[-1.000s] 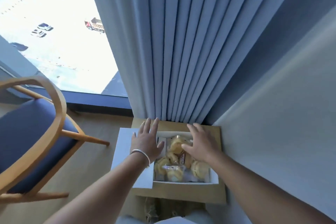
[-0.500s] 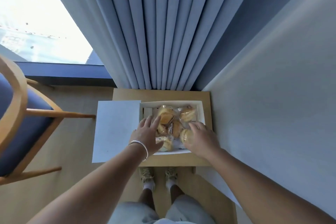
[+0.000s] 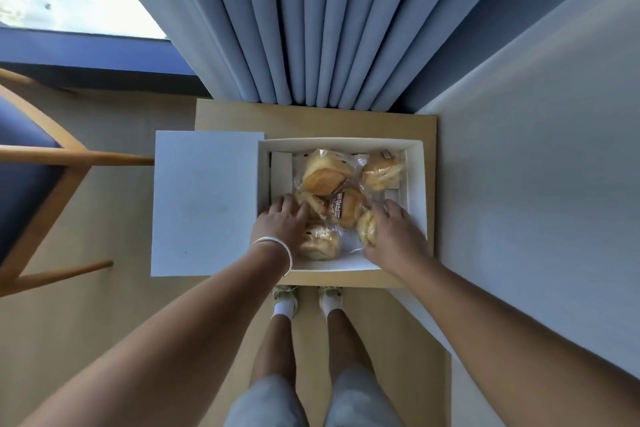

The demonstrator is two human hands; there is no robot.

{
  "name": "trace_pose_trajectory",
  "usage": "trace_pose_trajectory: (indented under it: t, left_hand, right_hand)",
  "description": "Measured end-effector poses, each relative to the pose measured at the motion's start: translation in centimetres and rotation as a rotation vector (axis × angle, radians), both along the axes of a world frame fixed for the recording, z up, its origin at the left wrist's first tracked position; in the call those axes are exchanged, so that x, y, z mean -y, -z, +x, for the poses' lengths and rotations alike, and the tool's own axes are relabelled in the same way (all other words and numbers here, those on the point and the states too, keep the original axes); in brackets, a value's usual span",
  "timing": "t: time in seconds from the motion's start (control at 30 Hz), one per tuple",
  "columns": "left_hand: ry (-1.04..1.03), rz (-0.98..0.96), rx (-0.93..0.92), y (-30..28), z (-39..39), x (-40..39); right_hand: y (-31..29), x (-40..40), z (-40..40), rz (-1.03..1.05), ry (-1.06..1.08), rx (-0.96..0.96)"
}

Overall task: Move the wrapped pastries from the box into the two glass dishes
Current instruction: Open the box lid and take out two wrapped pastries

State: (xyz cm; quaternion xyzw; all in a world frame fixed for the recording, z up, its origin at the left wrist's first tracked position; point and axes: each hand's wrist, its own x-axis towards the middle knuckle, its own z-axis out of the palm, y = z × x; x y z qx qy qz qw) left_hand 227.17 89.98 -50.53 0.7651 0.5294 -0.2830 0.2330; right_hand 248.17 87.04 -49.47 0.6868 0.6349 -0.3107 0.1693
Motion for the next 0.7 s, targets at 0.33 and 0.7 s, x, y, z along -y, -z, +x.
trace_pose_trajectory:
  t: [0.33, 0.7]
  left_hand:
    - [0.074, 0.122, -0.119, -0.5, 1.2, -0.1]
    - [0.052, 0.277, 0.002, -10.8, -0.7, -1.6]
  right_hand:
    - [1.3, -0.4, -0.4, 0.018, -0.106, 0.074]
    - [-8.8, -1.4, -1.2, 0.120, -0.017, 0.045]
